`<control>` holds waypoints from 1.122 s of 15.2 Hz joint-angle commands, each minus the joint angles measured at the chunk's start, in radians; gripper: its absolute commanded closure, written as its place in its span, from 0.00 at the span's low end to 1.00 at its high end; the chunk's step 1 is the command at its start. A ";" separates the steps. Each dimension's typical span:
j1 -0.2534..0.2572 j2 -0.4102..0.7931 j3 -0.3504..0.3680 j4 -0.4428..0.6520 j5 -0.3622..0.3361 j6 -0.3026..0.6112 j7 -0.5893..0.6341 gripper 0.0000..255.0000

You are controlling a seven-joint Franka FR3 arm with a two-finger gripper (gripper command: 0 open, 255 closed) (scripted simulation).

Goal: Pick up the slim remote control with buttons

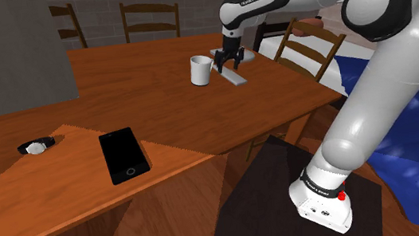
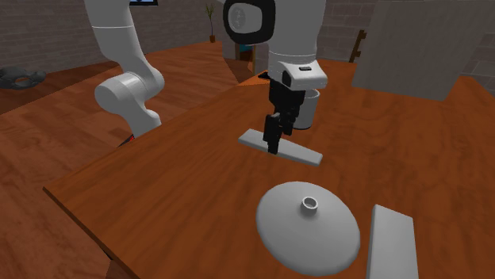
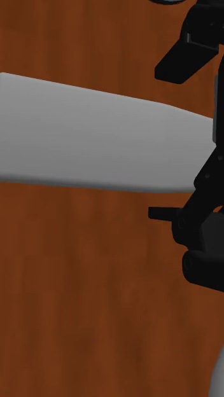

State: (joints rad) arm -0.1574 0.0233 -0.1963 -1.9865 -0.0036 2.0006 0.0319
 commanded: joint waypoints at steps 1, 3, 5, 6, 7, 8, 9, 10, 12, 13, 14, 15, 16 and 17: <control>-0.001 0.008 0.000 -0.016 0.002 0.025 -0.001 0.00; -0.001 0.011 0.000 -0.022 0.002 0.033 -0.002 0.00; -0.001 0.008 -0.001 -0.024 0.002 0.032 -0.002 1.00; -0.001 0.008 -0.001 -0.024 0.002 0.032 -0.002 1.00; -0.001 0.007 -0.001 -0.024 0.002 0.032 -0.002 1.00; -0.001 0.007 -0.001 -0.024 0.002 0.032 -0.002 1.00; -0.001 0.007 -0.001 -0.024 0.002 0.032 -0.002 1.00; -0.001 0.007 -0.001 -0.024 0.002 0.032 -0.002 1.00; -0.001 0.007 -0.001 -0.024 0.002 0.032 -0.002 1.00; -0.001 0.011 0.000 -0.022 0.002 0.033 -0.002 1.00; -0.001 0.006 0.000 -0.013 0.002 0.020 -0.001 1.00; 0.000 0.002 0.000 -0.004 0.001 0.007 -0.001 1.00; 0.000 -0.001 0.000 0.006 0.000 -0.006 0.000 1.00; 0.000 -0.005 0.000 0.015 -0.001 -0.019 0.000 1.00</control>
State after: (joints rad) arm -0.1579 0.0216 -0.1968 -1.9817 -0.0038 1.9950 0.0313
